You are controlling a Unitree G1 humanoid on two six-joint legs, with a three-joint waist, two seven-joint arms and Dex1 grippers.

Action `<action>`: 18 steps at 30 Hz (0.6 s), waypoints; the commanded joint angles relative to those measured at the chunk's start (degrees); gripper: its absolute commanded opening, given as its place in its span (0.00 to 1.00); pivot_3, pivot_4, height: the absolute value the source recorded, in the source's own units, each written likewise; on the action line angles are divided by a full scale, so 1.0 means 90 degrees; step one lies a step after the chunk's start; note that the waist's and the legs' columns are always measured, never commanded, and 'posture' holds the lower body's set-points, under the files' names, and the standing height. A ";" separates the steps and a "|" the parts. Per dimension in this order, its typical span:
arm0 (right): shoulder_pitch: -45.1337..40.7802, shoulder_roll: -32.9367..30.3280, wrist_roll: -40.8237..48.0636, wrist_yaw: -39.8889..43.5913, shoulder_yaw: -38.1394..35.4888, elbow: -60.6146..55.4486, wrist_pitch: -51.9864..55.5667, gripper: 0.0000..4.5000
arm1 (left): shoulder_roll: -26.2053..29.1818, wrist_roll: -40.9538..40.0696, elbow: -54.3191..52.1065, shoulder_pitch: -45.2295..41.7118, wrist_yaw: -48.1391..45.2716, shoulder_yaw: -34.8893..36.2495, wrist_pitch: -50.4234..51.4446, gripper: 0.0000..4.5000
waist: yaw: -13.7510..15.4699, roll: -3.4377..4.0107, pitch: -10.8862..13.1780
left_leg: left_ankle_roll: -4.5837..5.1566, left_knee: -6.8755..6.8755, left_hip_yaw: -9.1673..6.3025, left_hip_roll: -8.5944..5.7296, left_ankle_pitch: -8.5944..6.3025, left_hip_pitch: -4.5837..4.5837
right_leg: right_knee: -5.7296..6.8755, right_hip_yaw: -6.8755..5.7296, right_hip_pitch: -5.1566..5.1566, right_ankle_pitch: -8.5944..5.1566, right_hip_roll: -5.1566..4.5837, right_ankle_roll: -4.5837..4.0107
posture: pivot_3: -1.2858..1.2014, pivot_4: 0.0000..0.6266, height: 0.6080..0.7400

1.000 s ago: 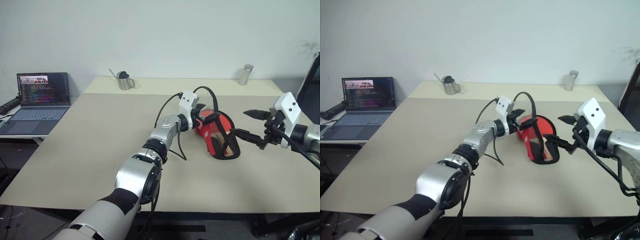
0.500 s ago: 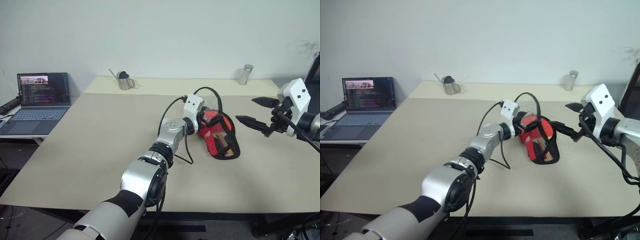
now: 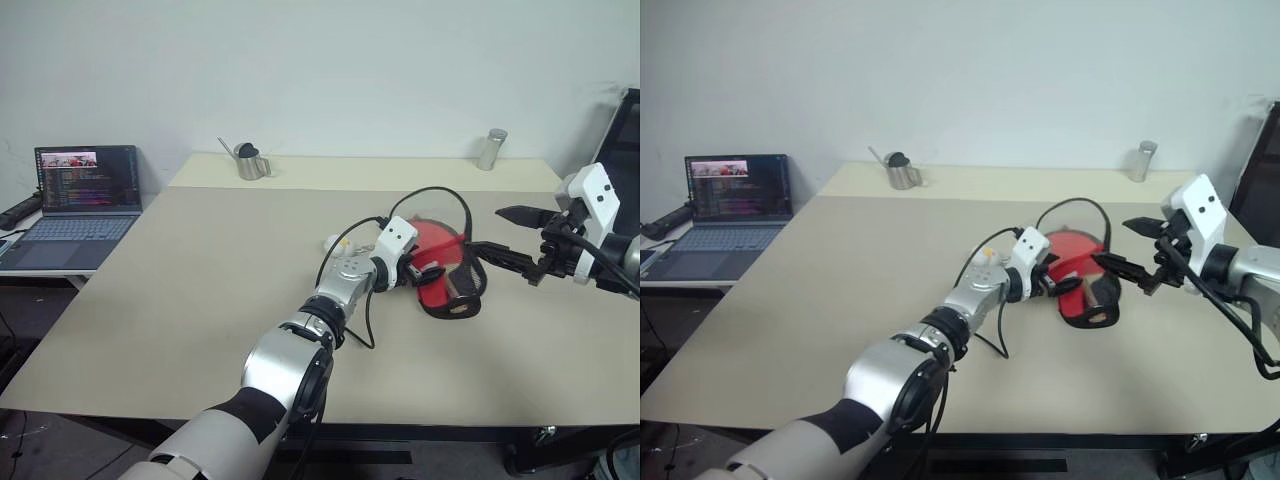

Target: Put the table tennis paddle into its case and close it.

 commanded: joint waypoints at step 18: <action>-0.0398 0.1267 0.0011 -0.1543 0.0096 0.1076 0.0695 0.99 | 0.1972 -0.1100 -0.1493 0.0188 -0.3369 0.0626 -0.0366 0.94 | -0.0092 0.0006 -0.0003 | -0.0001 -0.0004 0.0012 0.0007 0.0001 0.0017 | 0.0011 0.0008 0.0001 0.0000 0.0004 -0.0001 | 0.52 0.24 1.00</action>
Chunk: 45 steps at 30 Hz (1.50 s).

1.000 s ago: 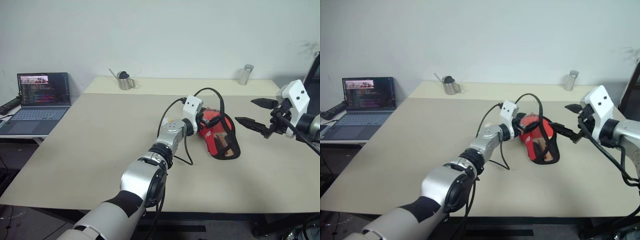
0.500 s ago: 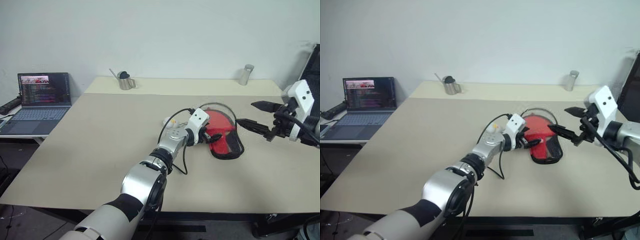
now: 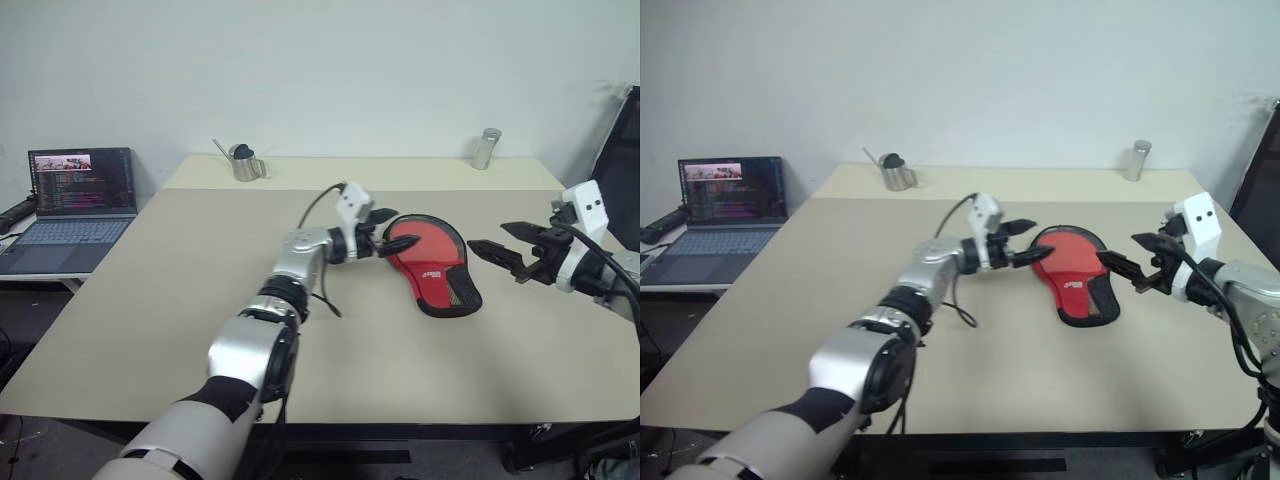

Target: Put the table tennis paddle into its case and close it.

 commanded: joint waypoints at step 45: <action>-0.2863 0.1809 -0.3500 0.0822 0.1520 0.8184 -0.3512 0.91 | 0.3246 -0.2467 -0.7063 0.2940 -0.0675 -0.0187 0.4416 0.94 | -0.0162 0.0003 -0.0002 | -0.0001 0.0007 0.0003 0.0004 0.0001 0.0008 | 0.0002 0.0005 0.0007 0.0001 -0.0004 -0.0001 | 0.52 0.24 1.00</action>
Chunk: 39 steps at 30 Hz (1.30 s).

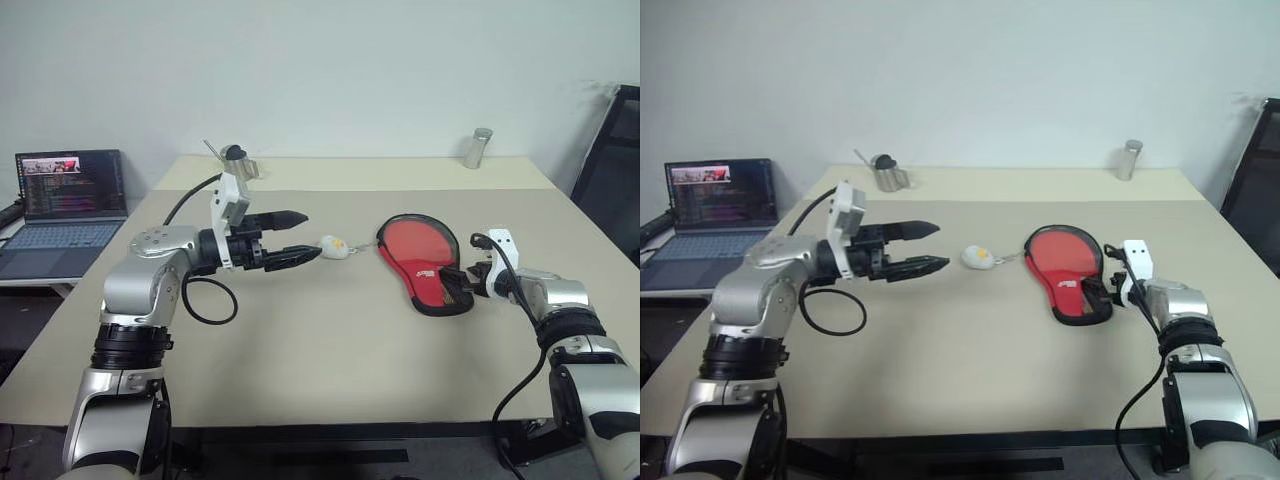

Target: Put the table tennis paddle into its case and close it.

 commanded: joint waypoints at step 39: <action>0.1268 0.2771 0.0872 -0.0705 0.0136 -0.4345 0.2800 0.01 | 0.2017 -0.0914 -0.1754 0.2848 -0.0991 0.0431 0.0430 0.94 | -0.0260 -0.0002 -0.0002 | -0.0014 -0.0021 -0.0005 0.0009 0.0007 0.0009 | 0.0033 0.0001 -0.0018 -0.0006 0.0000 -0.0010 | 0.52 0.24 1.00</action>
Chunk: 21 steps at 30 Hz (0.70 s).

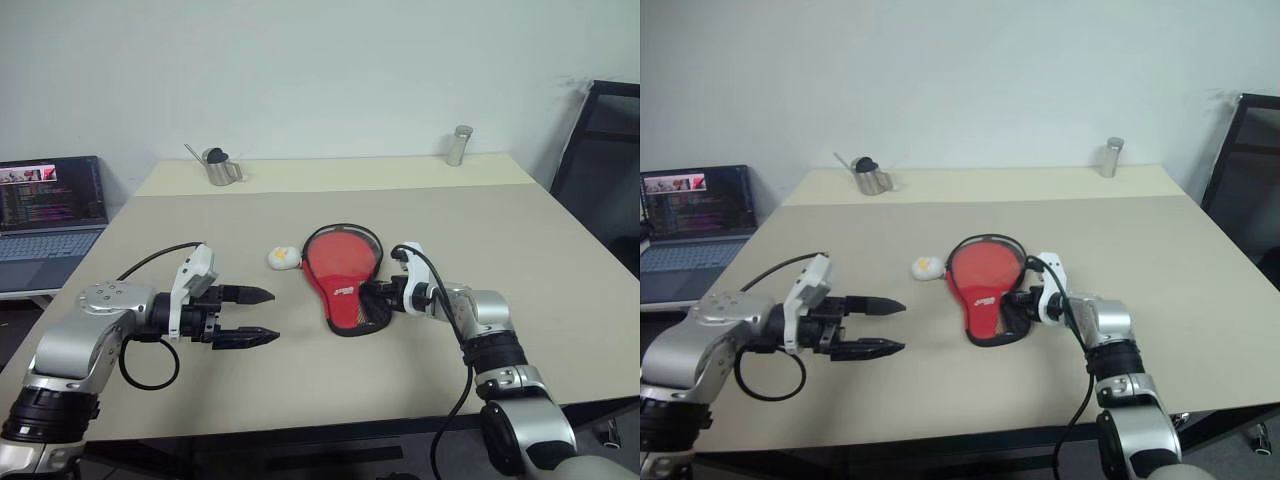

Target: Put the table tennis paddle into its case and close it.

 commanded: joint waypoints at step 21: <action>0.2048 0.2014 0.0677 -0.2856 -0.0153 -0.4489 0.2575 0.01 | 0.0674 -0.0580 -0.0651 0.1123 -0.0241 0.0786 -0.0091 0.94 | 0.0168 0.0003 0.0002 | -0.0002 -0.0017 -0.0011 0.0000 0.0000 0.0000 | -0.0024 -0.0013 0.0000 -0.0005 -0.0002 -0.0009 | 0.52 0.24 1.00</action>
